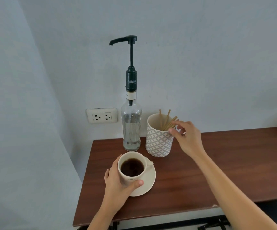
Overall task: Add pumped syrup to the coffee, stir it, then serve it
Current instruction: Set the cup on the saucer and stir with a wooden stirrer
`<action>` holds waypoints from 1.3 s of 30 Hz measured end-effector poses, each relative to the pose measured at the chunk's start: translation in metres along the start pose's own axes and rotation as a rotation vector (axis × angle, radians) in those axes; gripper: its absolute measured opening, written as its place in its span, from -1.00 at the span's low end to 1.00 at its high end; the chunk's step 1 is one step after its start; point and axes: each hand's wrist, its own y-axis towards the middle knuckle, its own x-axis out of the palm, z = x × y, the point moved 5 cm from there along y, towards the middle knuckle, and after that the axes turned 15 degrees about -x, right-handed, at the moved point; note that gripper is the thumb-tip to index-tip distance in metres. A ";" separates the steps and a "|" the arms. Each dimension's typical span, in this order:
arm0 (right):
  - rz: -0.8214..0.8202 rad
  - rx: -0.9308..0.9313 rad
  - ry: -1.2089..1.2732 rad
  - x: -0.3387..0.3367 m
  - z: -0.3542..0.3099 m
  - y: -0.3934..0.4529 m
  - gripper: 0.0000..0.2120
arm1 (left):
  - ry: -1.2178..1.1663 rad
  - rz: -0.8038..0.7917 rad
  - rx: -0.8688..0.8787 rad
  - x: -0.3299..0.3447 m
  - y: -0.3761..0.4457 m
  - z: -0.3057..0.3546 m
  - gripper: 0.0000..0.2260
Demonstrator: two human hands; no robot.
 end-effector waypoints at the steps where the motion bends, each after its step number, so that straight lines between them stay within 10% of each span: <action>1: -0.016 -0.014 0.009 -0.002 0.000 0.003 -0.84 | -0.003 0.000 0.003 0.000 0.000 0.000 -0.16; 7: 0.030 -0.037 0.081 -0.012 -0.009 0.015 -0.95 | -0.033 0.001 0.011 0.000 0.000 0.002 -0.17; 16: 0.582 -0.353 0.381 -0.084 -0.107 0.010 -0.79 | -0.084 -0.030 0.020 -0.002 -0.001 0.006 -0.17; 27: -0.201 -0.205 0.386 0.058 -0.107 -0.060 -0.85 | -0.077 -0.009 0.014 -0.005 -0.002 0.005 -0.18; 39: -0.141 -0.429 0.143 0.055 -0.098 -0.048 -0.89 | -0.054 0.014 -0.003 -0.005 -0.001 0.004 -0.18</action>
